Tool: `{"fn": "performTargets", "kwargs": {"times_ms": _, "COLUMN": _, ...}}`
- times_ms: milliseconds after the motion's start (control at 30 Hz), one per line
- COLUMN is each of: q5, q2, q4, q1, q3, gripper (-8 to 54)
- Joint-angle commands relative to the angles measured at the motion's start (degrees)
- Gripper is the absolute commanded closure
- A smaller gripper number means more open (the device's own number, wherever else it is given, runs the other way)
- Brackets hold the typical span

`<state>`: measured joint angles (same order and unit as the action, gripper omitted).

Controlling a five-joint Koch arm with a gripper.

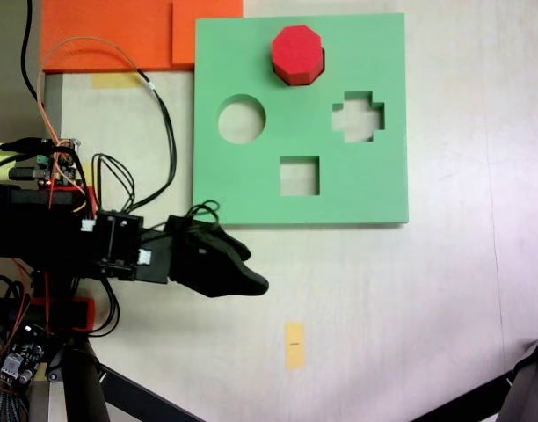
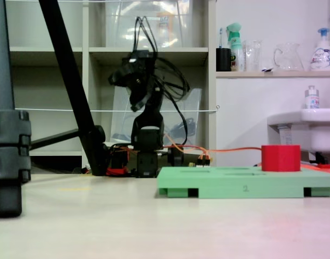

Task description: Put the octagonal pillar block into the corresponding hole

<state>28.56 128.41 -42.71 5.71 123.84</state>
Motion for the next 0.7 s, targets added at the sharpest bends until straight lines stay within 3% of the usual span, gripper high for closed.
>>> {"fn": "performTargets", "kwargs": {"times_ms": 0, "q5": -3.69, "q2": 3.87, "q4": 18.02, "q1": 1.05, "q3": 6.86, "gripper": 9.0}}
{"fn": "performTargets", "kwargs": {"times_ms": 133, "q5": -17.93, "q2": 4.75, "q4": 48.34, "q1": 0.62, "q3": 37.79, "gripper": 10.5}}
{"fn": "performTargets", "kwargs": {"times_ms": 200, "q5": -23.29, "q2": 4.92, "q4": 50.27, "q1": 0.09, "q3": 45.62, "gripper": 10.7}}
{"fn": "performTargets", "kwargs": {"times_ms": 367, "q5": -26.46, "q2": 4.92, "q4": 50.19, "q1": -0.18, "q3": 55.46, "gripper": 10.7}}
{"fn": "performTargets", "kwargs": {"times_ms": 667, "q5": -26.37, "q2": 4.66, "q4": 42.8, "q1": -0.62, "q3": 55.81, "gripper": 11.0}}
